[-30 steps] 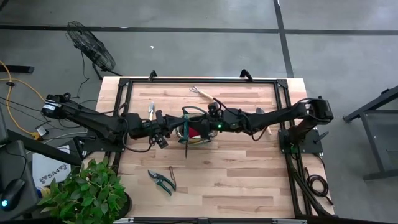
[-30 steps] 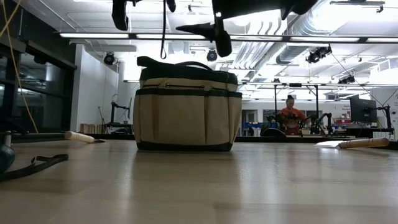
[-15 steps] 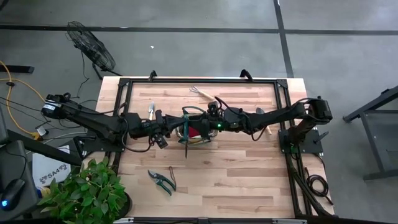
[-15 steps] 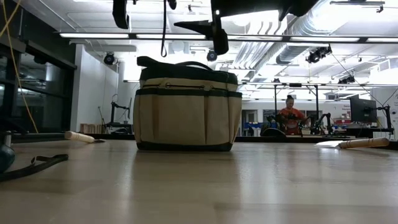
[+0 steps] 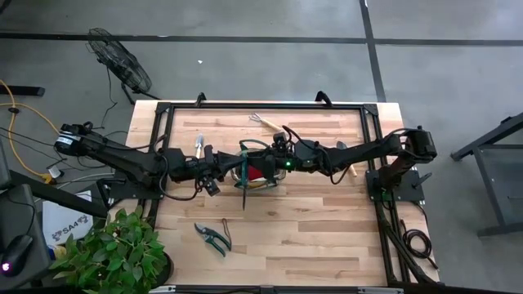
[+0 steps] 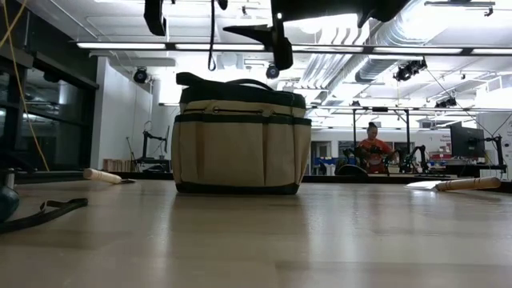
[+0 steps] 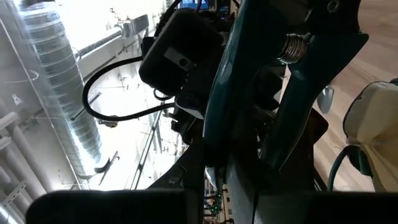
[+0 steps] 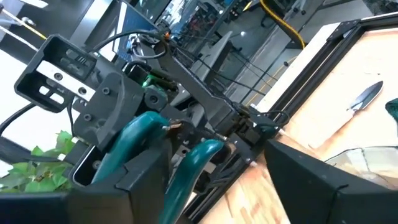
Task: Pick & Place Garden tools in Gardening bag
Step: Put the right green shear scissors into the light brown gardening bag
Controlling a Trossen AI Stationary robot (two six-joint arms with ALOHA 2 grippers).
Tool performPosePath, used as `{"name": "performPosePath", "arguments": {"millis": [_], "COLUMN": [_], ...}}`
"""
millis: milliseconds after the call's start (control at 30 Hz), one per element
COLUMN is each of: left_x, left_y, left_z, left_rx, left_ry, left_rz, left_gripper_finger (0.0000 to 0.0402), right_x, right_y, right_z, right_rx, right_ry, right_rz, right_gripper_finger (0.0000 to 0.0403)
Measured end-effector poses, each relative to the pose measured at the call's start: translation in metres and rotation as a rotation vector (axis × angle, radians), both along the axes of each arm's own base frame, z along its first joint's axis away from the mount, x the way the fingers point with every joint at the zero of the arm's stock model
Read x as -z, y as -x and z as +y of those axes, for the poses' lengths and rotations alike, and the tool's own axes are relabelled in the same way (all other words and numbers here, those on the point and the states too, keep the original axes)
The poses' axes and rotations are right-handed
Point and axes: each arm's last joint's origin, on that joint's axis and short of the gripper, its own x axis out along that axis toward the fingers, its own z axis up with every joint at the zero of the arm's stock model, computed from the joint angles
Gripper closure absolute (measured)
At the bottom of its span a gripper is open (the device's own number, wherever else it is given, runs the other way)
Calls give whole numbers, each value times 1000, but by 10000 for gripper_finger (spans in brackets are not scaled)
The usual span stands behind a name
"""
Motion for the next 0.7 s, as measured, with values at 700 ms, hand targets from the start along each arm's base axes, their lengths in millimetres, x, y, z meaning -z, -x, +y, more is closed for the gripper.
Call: {"name": "performPosePath", "arguments": {"millis": [700], "left_x": [0], "left_y": [0], "left_z": [0], "left_rx": [-2], "left_ry": [-1], "left_rz": [2], "left_gripper_finger": [372], "right_x": [0], "right_y": [0], "right_z": [3], "right_rx": [-18], "right_ry": [-4], "right_rz": [-3], "right_gripper_finger": [250]}}
